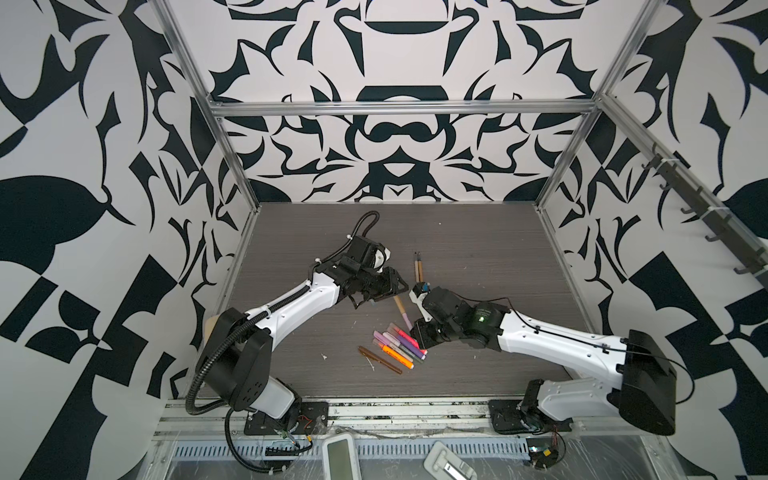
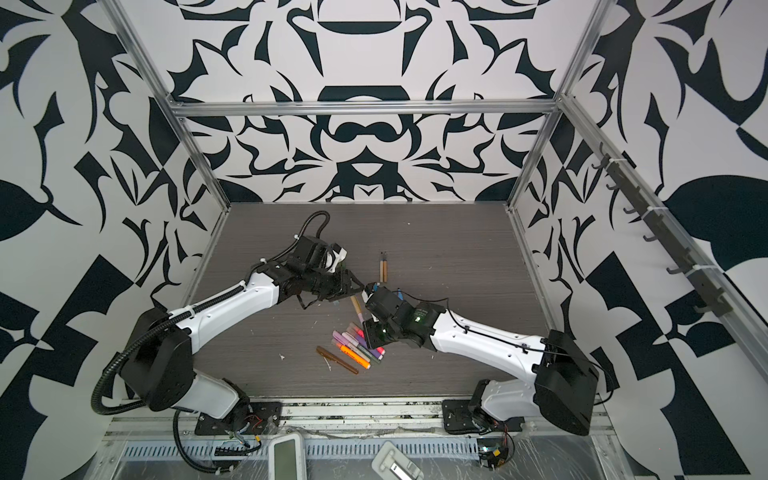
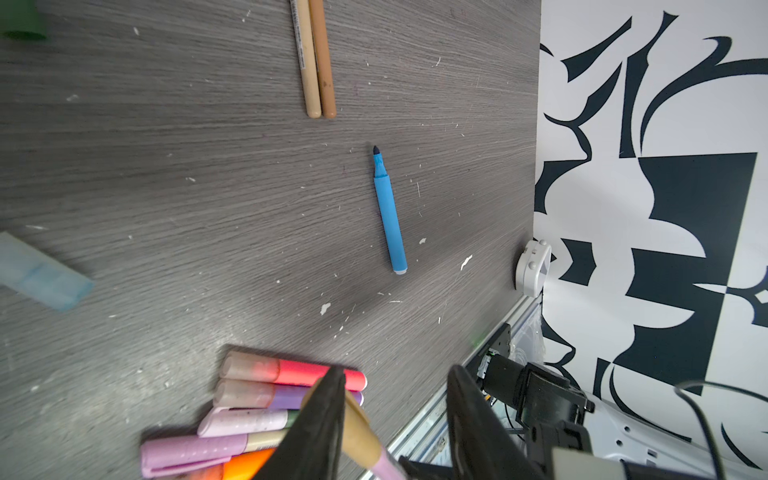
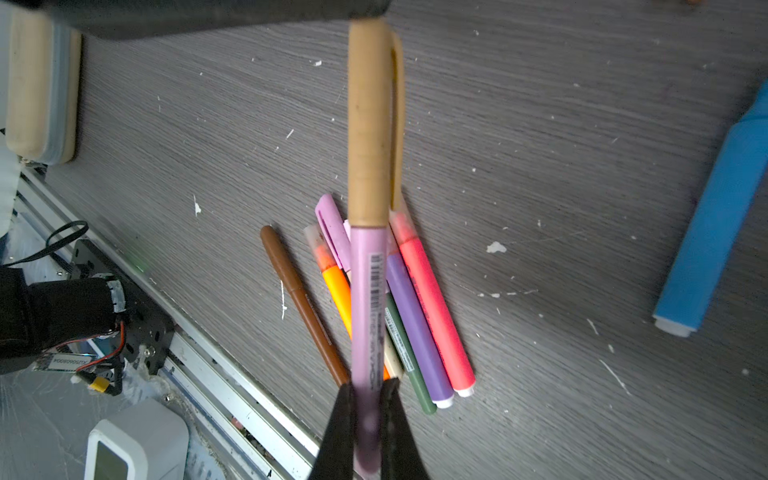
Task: Open the pen caps
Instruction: 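Lift the pink pen with the right gripper while the left gripper reaches toward it, then grasp the tan cap of the pink pen with the left gripper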
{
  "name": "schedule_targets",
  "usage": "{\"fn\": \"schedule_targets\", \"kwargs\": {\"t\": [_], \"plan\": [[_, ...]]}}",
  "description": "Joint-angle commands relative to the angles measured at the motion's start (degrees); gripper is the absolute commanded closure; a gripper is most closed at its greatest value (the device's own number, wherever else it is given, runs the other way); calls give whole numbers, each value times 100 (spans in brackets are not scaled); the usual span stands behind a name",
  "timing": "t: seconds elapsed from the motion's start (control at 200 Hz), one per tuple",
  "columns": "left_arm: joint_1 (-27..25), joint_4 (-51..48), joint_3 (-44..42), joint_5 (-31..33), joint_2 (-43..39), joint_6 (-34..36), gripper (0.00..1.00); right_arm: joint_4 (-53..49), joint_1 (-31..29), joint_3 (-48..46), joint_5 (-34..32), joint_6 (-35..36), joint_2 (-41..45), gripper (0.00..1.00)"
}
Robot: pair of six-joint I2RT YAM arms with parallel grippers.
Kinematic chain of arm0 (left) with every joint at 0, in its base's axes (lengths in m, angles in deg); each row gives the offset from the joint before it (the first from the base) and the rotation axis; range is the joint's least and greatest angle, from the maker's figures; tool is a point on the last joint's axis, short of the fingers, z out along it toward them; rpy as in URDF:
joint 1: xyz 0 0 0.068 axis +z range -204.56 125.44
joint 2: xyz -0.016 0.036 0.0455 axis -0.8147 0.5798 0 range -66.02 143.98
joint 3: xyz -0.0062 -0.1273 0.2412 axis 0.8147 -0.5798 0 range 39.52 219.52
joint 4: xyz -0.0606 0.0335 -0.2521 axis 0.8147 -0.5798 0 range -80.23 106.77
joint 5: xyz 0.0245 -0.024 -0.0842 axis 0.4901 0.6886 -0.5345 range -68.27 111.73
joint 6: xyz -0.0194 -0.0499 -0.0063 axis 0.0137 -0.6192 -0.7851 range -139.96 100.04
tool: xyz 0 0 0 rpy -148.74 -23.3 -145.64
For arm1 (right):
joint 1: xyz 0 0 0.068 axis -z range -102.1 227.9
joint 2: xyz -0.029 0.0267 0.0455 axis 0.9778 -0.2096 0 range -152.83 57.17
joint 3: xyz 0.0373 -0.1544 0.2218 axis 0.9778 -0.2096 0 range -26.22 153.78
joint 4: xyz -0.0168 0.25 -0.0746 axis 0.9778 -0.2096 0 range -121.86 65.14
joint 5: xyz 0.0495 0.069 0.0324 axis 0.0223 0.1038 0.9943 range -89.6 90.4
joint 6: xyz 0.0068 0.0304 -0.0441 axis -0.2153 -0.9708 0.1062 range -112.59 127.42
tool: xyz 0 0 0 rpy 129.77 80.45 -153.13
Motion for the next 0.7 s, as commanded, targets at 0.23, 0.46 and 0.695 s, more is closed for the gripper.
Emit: {"fn": "schedule_targets", "kwargs": {"t": [0.23,0.46,0.695], "plan": [[-73,-164,-110,113,-167,9,57,-363,-11,313,-577,-60,104,100],[-153,-157,-45,54,28,0,57,-376,-12,432,-650,-15,53,100],[-331,-164,167,-65,391,12,58,-358,-11,572,-673,45,0,100]]}}
